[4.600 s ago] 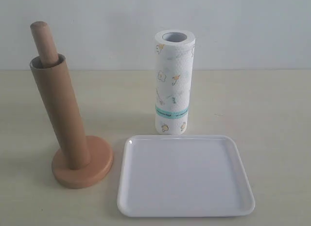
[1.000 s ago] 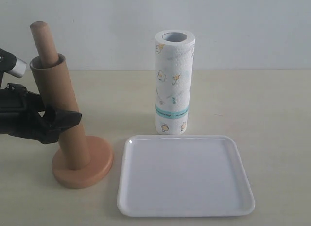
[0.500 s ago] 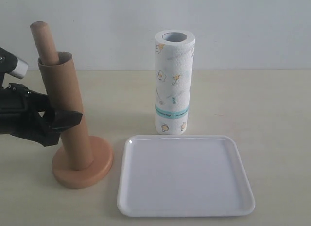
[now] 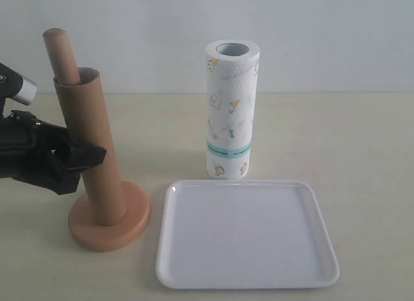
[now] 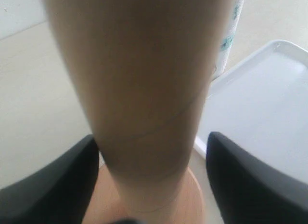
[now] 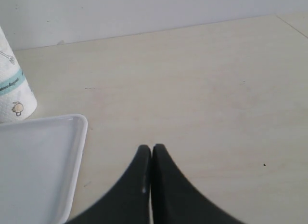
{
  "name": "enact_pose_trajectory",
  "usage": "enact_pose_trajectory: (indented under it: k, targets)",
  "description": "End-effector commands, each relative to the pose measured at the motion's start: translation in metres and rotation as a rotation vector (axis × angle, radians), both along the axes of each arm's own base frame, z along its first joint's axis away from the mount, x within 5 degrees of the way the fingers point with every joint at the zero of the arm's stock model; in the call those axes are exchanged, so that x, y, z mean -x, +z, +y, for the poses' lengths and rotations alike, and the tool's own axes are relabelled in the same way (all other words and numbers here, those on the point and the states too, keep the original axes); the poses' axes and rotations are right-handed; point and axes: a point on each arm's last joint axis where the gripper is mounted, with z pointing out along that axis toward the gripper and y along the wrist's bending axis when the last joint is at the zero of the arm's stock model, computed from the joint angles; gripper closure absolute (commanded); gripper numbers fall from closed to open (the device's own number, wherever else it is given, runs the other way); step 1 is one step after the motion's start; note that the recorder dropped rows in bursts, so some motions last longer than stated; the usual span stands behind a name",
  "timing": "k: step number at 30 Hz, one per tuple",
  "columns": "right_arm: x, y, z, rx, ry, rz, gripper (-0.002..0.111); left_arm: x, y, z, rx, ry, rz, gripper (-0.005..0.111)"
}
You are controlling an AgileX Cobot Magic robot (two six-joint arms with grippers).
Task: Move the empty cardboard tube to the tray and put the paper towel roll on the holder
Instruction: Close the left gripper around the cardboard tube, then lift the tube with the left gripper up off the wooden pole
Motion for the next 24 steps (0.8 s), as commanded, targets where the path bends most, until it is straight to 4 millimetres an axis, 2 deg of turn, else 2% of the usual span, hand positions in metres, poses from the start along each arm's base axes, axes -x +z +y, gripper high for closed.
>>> enact_pose_trajectory:
  k: [1, 3, 15, 24]
  targets:
    - [0.000, 0.001, 0.000, 0.006, -0.005, -0.010, 0.108, 0.000, 0.003, -0.002, 0.013, -0.019, -0.010, 0.032]
    - [0.000, 0.001, 0.000, 0.006, -0.005, -0.010, 0.108, 0.000, 0.003, -0.002, 0.012, -0.017, -0.010, 0.029]
    - [0.000, 0.001, 0.000, 0.006, -0.005, -0.010, 0.108, -0.008, 0.008, -0.001, -0.006, 0.012, -0.030, 0.029]
    - [0.000, 0.001, 0.000, 0.006, -0.005, -0.010, 0.108, -0.023, -0.008, -0.002, -0.041, 0.017, 0.025, 0.029]
